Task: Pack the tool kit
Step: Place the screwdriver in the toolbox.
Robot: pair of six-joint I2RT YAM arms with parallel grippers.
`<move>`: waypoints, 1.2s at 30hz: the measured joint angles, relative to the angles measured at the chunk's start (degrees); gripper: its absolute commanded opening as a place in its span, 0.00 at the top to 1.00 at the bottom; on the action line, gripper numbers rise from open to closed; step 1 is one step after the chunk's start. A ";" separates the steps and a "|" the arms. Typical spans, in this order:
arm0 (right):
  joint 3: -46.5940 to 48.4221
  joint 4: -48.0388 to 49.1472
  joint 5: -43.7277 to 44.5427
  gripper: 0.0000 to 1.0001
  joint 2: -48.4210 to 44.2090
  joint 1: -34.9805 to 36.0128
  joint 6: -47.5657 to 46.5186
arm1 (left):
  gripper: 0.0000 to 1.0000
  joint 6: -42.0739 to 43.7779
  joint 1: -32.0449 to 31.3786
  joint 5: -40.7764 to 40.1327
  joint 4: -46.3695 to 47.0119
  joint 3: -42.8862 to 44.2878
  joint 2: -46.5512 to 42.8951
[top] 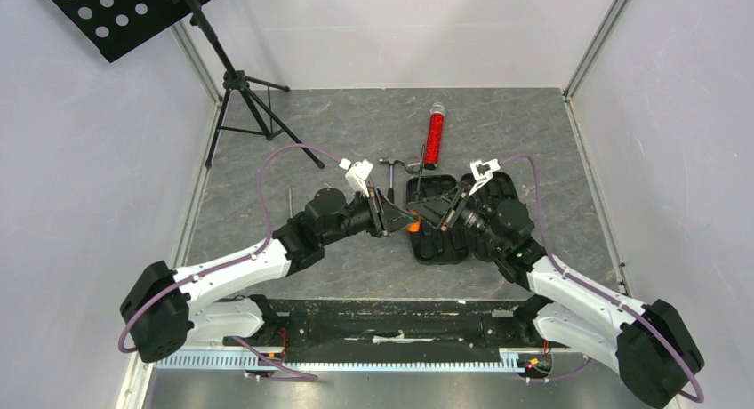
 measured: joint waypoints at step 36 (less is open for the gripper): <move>10.67 -62.64 24.46 0.79 4.68 -15.26 -39.85 | 0.08 35.10 22.47 -42.16 -45.27 11.45 -14.01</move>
